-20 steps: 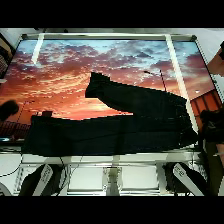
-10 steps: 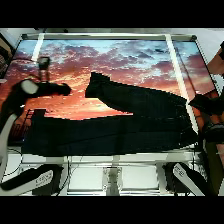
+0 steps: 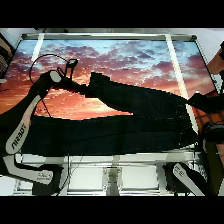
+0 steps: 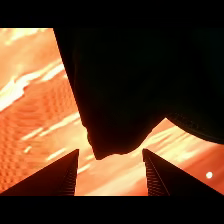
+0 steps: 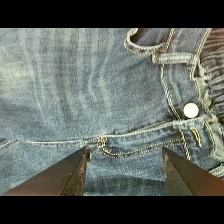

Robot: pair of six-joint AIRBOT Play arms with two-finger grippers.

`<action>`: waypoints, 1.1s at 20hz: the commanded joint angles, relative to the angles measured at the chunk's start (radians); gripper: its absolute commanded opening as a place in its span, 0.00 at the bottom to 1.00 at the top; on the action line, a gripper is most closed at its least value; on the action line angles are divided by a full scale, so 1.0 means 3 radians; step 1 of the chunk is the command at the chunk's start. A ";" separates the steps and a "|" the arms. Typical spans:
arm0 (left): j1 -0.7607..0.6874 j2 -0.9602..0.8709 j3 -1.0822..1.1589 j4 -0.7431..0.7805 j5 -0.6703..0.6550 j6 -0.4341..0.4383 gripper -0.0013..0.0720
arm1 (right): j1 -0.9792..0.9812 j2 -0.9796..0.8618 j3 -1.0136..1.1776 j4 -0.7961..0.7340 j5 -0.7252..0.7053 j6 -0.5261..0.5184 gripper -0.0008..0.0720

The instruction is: Fold the clothes and pants, and hang the long-sleeved shirts on hangers.

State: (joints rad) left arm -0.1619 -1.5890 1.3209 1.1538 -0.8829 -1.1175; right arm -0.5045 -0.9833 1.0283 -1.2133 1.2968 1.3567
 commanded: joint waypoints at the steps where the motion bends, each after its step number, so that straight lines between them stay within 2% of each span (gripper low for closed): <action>1: -0.0093 -0.0159 0.0062 0.0336 -0.0160 0.0088 0.57 | 0.0003 -0.0001 -0.0001 0.0029 -0.0022 -0.0017 0.72; 4: -0.0248 -0.0237 0.0064 0.0505 0.0136 0.0084 0.57 | 0.0003 -0.0001 -0.0001 0.0047 -0.0020 -0.0015 0.72; 5: -0.0286 -0.0258 0.0064 0.0505 0.0242 0.0081 0.53 | 0.0003 -0.0001 -0.0001 0.0051 -0.0020 -0.0015 0.72; 6: -0.0318 -0.0285 0.0064 0.0506 0.0308 0.0075 0.36 | 0.0003 -0.0001 -0.0001 0.0065 -0.0017 -0.0014 0.72; 7: -0.0340 -0.0310 0.0064 0.0506 0.0331 0.0078 0.14 | 0.0003 -0.0001 -0.0001 0.0092 -0.0011 -0.0014 0.72; 8: -0.0352 -0.0338 0.0065 0.0507 0.0341 0.0078 0.05 | 0.0003 -0.0001 -0.0003 0.0130 -0.0005 -0.0015 0.72; 12: -0.0359 -0.0352 0.0069 0.0510 0.0327 0.0062 0.05 | 0.0003 -0.0001 -0.0003 0.0209 0.0020 -0.0014 0.72; 14: -0.0357 -0.0251 0.0127 0.0701 0.0183 -0.0041 0.05 | 0.0003 -0.0001 -0.0003 0.0217 0.0020 -0.0014 0.72; 16: -0.0357 -0.0017 0.0292 0.1392 -0.0144 -0.0352 0.05 | 0.0003 -0.0001 -0.0003 0.0219 0.0023 -0.0014 0.72; 19: -0.0390 0.0509 0.0796 0.2256 -0.1158 -0.0415 0.05 | 0.0003 -0.0001 -0.0003 0.0230 0.0088 -0.0015 0.72; 20: -0.0390 0.0701 0.1005 0.2352 -0.1401 -0.0413 0.05 | 0.0003 -0.0001 -0.0003 0.0233 0.0108 -0.0015 0.72; 22: -0.0394 0.1049 0.1362 0.2295 -0.1495 -0.0415 0.05 | 0.0003 -0.0001 -0.0003 0.0259 0.0144 -0.0015 0.72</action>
State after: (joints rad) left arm -0.2768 -1.4063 1.5963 1.7275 -1.1721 -1.2224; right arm -0.5045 -0.9833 1.0275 -1.1454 1.3212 1.3518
